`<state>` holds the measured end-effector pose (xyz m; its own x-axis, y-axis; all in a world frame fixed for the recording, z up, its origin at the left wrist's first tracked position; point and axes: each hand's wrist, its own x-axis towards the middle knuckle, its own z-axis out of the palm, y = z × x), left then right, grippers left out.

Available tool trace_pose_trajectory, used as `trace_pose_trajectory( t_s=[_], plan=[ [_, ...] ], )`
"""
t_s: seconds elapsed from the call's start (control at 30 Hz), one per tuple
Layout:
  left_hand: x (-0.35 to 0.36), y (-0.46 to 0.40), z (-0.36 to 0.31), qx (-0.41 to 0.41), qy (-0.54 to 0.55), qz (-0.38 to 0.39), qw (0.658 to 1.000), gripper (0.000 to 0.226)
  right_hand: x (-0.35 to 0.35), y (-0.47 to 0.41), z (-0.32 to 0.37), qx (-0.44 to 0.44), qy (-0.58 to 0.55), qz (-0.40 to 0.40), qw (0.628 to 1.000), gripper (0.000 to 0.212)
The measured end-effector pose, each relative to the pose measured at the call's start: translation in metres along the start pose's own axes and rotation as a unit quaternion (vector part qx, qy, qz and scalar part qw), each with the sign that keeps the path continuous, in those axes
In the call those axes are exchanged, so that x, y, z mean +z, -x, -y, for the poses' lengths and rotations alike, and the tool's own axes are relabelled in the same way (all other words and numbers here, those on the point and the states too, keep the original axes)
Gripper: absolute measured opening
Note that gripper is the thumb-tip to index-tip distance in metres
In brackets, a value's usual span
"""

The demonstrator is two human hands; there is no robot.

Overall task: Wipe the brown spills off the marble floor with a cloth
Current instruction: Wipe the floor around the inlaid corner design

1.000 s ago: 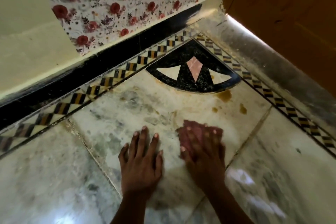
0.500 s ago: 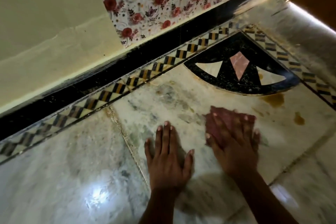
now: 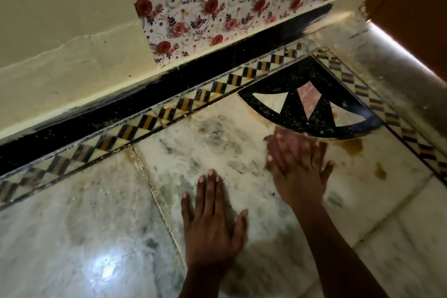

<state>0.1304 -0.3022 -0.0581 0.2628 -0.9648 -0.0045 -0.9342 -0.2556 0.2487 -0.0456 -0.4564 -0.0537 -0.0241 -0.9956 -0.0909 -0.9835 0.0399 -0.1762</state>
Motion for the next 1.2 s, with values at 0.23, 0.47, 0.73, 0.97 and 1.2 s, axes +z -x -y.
trace_pose_trajectory(
  t_s=[0.23,0.47,0.73,0.97,1.2],
  plan=[
    [0.003,0.001,0.003,0.003,-0.011,-0.002,1.0,0.089,0.002,-0.058,0.084,-0.094,0.009,0.085,0.992,0.061],
    [0.002,0.001,0.002,0.001,-0.015,-0.002,1.0,0.091,-0.01,-0.027,-0.023,-0.017,0.011,0.046,0.999,0.06],
    [0.001,0.001,0.0,-0.004,-0.014,-0.015,1.0,0.091,-0.013,-0.059,0.04,-0.106,-0.003,0.094,0.99,0.06],
    [0.003,0.001,0.003,-0.002,-0.023,-0.028,0.999,0.092,-0.005,-0.025,-0.005,0.044,-0.027,-0.006,0.999,0.061],
    [0.002,-0.001,-0.001,-0.003,-0.027,-0.024,0.999,0.09,-0.003,-0.095,0.076,-0.132,-0.003,0.042,0.99,0.059]
  ],
)
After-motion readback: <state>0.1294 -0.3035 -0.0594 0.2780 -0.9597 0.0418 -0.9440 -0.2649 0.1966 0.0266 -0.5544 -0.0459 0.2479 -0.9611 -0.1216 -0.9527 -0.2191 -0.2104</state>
